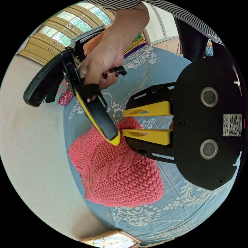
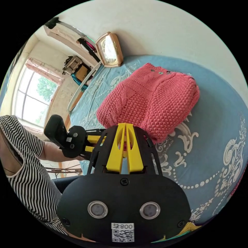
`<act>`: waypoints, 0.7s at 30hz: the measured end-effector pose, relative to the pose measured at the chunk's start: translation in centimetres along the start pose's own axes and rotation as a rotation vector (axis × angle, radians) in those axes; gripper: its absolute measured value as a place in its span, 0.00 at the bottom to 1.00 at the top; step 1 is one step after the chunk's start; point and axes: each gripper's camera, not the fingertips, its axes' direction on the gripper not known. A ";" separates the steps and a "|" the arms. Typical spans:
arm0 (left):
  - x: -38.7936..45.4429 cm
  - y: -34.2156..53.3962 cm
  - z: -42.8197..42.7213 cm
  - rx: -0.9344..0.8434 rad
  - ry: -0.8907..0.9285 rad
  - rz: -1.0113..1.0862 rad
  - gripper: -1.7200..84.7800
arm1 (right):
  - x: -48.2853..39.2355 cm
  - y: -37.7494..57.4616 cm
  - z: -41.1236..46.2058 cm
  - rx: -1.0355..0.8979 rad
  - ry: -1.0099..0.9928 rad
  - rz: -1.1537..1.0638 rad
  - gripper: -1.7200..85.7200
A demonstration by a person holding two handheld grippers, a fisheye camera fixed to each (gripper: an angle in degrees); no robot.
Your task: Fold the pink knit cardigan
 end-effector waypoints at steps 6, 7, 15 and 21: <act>-3.4 3.1 -4.3 0.078 0.024 -0.056 0.05 | 0.4 1.1 0.9 -0.006 0.001 0.011 0.02; -4.7 3.6 -5.5 0.126 -0.011 -0.090 0.04 | 0.2 1.3 1.2 -0.015 0.017 -0.001 0.02; -11.9 6.5 -1.7 0.107 -0.076 -0.187 0.03 | 0.3 2.2 3.6 -0.045 0.103 -0.040 0.02; -14.9 8.3 -4.9 0.146 -0.083 -0.257 0.05 | 1.6 4.2 2.6 0.019 0.002 0.031 0.03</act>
